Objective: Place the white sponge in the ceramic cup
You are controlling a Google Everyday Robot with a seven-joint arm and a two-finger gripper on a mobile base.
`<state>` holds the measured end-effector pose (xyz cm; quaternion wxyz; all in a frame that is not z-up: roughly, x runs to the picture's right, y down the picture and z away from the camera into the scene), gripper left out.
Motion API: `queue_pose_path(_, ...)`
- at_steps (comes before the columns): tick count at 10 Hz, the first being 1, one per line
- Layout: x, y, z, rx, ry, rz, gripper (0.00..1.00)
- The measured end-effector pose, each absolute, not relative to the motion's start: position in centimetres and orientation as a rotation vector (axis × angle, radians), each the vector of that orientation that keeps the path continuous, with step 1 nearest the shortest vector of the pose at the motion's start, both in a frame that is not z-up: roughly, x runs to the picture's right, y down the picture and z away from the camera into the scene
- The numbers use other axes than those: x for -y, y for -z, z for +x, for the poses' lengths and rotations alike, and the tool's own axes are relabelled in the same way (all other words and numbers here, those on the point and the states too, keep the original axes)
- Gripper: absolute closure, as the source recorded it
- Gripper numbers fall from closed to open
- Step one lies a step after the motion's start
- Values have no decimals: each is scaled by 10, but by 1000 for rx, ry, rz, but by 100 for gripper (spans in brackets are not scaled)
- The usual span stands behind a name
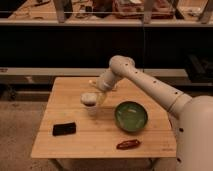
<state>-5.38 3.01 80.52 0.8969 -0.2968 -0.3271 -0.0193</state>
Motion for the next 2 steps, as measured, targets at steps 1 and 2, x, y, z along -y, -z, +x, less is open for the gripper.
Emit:
queue_pose_path(1,-30,-805,-47,695,30,-622,20)
queue_pose_path(2,-30,-805,-43,715,26,-626,20)
